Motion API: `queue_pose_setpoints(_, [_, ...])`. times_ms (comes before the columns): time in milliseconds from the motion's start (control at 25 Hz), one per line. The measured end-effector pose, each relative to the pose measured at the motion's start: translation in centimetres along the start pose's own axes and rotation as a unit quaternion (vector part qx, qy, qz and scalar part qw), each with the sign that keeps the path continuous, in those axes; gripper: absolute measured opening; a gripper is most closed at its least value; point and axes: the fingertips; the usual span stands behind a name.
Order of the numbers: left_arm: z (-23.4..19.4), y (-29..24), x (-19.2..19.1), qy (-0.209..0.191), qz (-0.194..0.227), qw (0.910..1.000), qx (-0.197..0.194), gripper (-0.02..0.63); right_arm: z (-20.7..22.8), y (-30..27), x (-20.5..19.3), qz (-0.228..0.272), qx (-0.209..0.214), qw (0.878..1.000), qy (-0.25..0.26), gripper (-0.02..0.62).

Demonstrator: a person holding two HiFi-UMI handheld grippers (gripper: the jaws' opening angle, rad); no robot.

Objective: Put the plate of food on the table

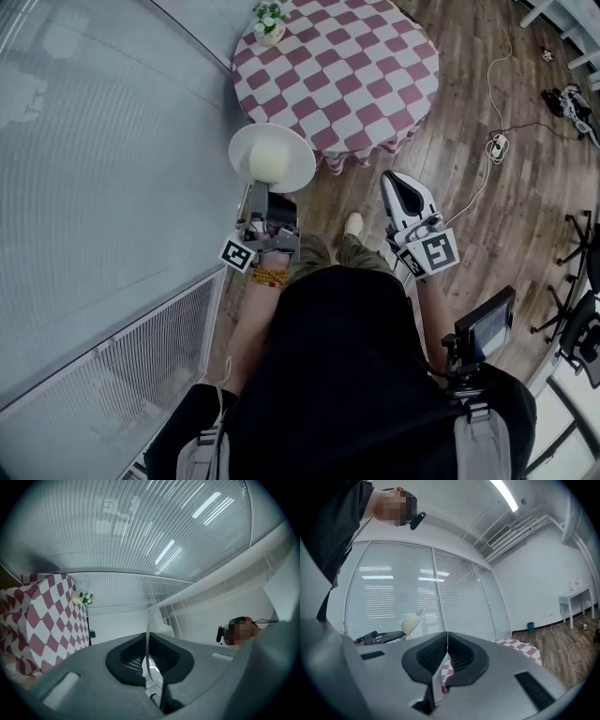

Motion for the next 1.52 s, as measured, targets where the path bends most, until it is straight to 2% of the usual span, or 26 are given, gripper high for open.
queue_pose_setpoints(320, [-2.1,-6.2,-0.2,0.008,-0.022,0.9996,0.016,0.021,5.0,-1.8,0.8,-0.016,-0.020,0.999,-0.028,0.011])
queue_pose_setpoints(600, [-8.3,-11.5,1.5,0.044,-0.042,0.9981,0.014,0.021,9.3,-6.2,1.5,-0.028,-0.054,0.998,-0.035,0.011])
queue_pose_setpoints(760, [-10.8,-15.5,2.4,0.064,-0.057,0.9963,-0.011,0.021,11.1,-8.2,3.4,-0.041,-0.074,0.996,-0.016,0.011])
queue_pose_setpoints(960, [-13.6,-20.2,1.9,0.086,-0.101,0.9910,-0.022,0.021,13.8,-9.8,4.1,-0.042,-0.109,0.993,-0.019,0.011])
queue_pose_setpoints(1200, [-15.9,-23.1,0.2,0.086,-0.127,0.9880,0.020,0.021,16.0,-10.0,2.4,-0.038,-0.133,0.986,-0.089,0.011])
queue_pose_setpoints(1320, [-17.2,-23.8,-0.4,0.093,-0.123,0.9874,0.037,0.021,17.0,-9.9,1.6,-0.045,-0.135,0.985,-0.094,0.011])
queue_pose_setpoints(1520, [-20.4,-26.1,-2.5,0.094,-0.127,0.9844,0.078,0.021,21.3,-9.4,1.1,-0.055,-0.150,0.981,-0.111,0.011])
Point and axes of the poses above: the fingertips, and each gripper's own axes: y backward along the fingers, z to its right, x out of its top, and after that the axes turned 8 degrees about -z, right-handed
